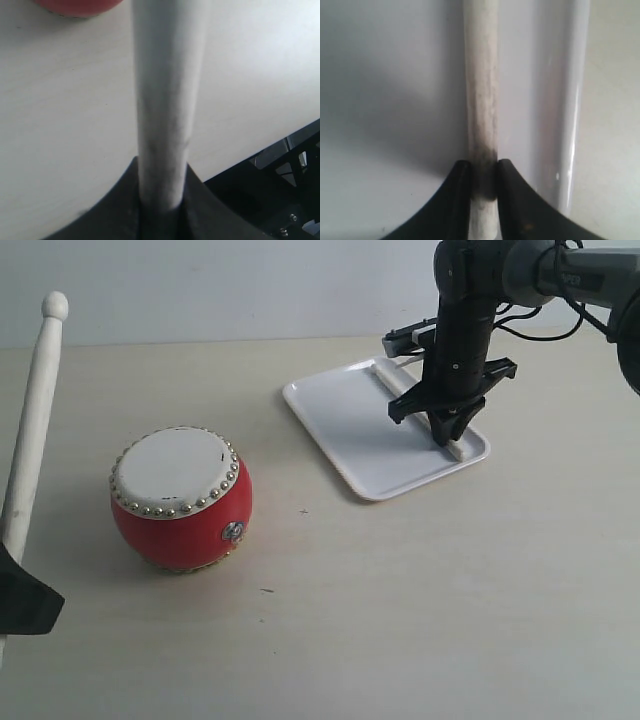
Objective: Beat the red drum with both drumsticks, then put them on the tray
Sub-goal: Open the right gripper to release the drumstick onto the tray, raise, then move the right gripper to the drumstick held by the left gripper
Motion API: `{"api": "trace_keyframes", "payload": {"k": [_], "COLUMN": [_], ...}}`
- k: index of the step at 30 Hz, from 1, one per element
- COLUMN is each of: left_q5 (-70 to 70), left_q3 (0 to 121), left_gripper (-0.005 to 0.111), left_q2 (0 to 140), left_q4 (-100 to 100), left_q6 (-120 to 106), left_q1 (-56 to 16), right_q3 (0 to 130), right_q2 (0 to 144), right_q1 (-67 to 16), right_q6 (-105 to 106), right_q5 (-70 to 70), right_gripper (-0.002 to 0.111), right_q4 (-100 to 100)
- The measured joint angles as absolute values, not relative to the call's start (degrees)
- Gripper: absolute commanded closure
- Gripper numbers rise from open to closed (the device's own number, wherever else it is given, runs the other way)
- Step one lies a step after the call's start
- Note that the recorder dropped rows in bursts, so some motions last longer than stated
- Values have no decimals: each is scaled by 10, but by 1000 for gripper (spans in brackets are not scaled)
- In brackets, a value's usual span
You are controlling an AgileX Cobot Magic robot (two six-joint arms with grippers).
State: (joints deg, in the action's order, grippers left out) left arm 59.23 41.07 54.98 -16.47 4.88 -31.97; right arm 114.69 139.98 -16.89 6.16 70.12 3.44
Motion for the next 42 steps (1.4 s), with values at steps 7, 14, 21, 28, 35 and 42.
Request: {"api": "trace_keyframes", "payload": {"k": [7, 14, 21, 28, 35, 42], "left_q5": [590, 576, 576, 618, 684, 697], "left_q3": [411, 411, 411, 428, 442, 355], "left_gripper": [107, 107, 107, 107, 107, 107], "left_q2": [550, 550, 550, 550, 556, 610], "left_q4": [-165, -174, -216, -257, -400, -582], "left_q6": [49, 23, -25, -99, -283, -458], "left_q1": [-320, -320, -320, -235, -41, 31], "right_q3": [1147, 1147, 1147, 1086, 909, 750], "right_q2": [1401, 1341, 1223, 1118, 1047, 990], "right_q1": [-169, -169, -169, -169, -169, -169], "right_q6": [59, 58, 155, 239, 354, 465], "right_q5": [701, 701, 701, 700, 702, 703], "right_gripper": [56, 57, 57, 57, 84, 85], "right_q4": [9, -26, -174, -312, -439, -575]}}
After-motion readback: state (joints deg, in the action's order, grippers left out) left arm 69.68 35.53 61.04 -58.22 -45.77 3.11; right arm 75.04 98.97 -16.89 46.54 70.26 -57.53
